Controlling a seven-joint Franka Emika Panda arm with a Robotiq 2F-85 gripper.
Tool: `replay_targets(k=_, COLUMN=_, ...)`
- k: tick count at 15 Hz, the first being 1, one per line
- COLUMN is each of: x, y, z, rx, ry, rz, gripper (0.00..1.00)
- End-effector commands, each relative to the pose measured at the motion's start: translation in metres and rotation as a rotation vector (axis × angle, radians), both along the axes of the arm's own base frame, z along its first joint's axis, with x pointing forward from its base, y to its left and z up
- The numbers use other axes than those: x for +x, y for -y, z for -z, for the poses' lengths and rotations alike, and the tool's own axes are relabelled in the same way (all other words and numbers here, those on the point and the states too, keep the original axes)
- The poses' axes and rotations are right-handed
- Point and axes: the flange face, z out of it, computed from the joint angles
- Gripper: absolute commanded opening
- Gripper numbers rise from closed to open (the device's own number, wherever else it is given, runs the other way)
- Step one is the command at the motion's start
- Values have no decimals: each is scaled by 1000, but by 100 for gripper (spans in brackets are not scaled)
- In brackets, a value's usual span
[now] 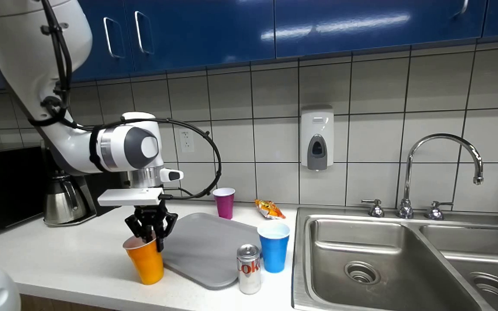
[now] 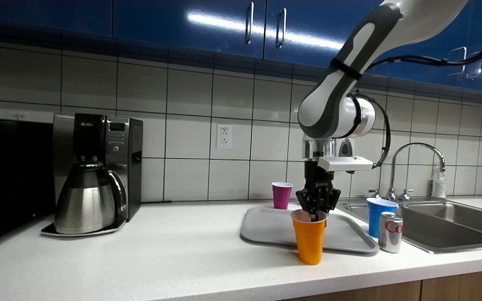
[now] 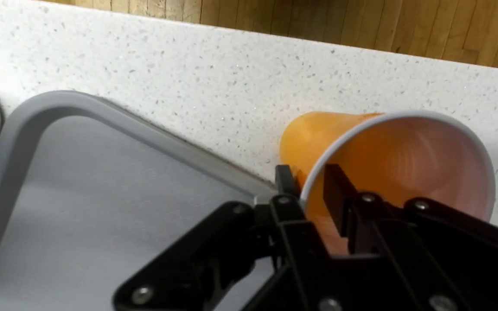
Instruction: Put the cups on the tray
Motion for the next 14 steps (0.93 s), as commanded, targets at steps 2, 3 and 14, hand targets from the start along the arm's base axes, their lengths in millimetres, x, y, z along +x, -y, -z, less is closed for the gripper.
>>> replay_targets(k=2, x=-4, y=-1, z=-2, rx=-4, ry=11, rz=-17, gripper=0)
replay_targets(k=3, x=-5, y=-1, z=-2, rx=-3, ry=10, rz=-19, gripper=0)
replay_targets(k=14, x=-11, y=-12, z=-38, rx=69, ry=12, rz=-74, gripper=1)
